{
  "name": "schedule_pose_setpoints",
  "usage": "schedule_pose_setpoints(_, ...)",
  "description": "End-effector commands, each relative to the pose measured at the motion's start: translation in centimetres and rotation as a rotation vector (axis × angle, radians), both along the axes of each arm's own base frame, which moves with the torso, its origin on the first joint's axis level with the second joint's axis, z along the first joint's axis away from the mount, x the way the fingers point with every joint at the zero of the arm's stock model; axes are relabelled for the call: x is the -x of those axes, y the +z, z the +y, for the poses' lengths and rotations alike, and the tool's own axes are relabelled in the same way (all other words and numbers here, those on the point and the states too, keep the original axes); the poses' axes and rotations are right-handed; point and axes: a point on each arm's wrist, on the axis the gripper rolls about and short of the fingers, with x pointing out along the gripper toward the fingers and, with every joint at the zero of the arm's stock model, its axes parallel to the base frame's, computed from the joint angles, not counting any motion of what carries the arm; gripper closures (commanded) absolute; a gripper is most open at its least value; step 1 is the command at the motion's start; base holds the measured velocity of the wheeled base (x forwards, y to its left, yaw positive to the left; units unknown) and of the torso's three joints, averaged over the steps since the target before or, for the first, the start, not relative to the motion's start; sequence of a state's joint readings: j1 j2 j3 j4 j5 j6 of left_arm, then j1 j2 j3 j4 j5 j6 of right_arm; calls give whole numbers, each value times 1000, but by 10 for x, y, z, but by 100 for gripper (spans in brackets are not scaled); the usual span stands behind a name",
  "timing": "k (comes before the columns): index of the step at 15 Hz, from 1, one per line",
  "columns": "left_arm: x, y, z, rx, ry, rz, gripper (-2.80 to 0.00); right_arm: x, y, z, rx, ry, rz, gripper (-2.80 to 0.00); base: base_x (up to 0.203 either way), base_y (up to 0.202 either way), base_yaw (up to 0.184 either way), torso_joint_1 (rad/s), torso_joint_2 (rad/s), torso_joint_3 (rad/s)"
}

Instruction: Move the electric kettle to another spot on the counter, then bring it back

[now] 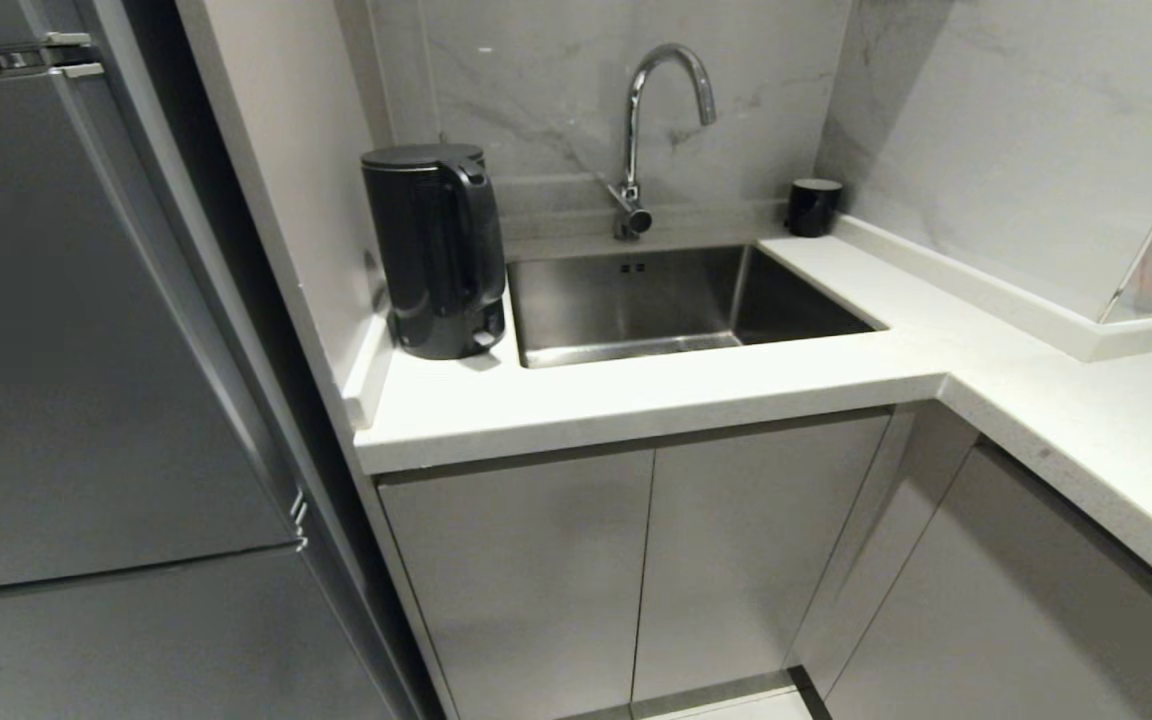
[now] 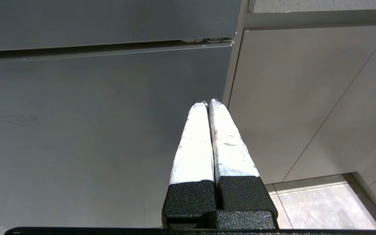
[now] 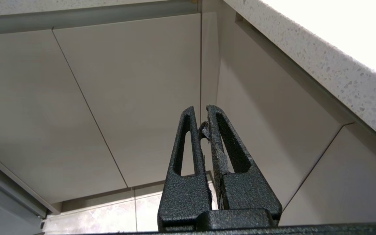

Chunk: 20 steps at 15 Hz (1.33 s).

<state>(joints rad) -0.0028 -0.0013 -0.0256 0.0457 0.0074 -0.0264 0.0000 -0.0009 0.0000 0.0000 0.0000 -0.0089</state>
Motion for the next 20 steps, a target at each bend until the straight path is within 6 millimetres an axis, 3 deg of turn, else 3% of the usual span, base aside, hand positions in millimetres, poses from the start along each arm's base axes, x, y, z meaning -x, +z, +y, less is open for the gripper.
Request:
schedule_pose_setpoints(1, 0, 0, 0, 1, 1, 1, 0, 0, 0, 0, 2, 0, 1, 0, 0, 0, 0, -6, 27, 36)
schedule_pose_setpoints(9, 0, 0, 0, 1, 0, 1, 0, 0, 0, 0, 0, 0, 1, 0, 0, 0, 0, 0, 0, 0)
schedule_pose_setpoints(15, 0, 0, 0, 1, 0, 1, 0, 0, 0, 0, 0, 0, 1, 0, 2, -6, 106, 2, 4, 3)
schedule_pose_setpoints(20, 0, 0, 0, 1, 5, 1, 0, 0, 0, 0, 0, 0, 1, 0, 0, 0, 0, 0, 0, 0)
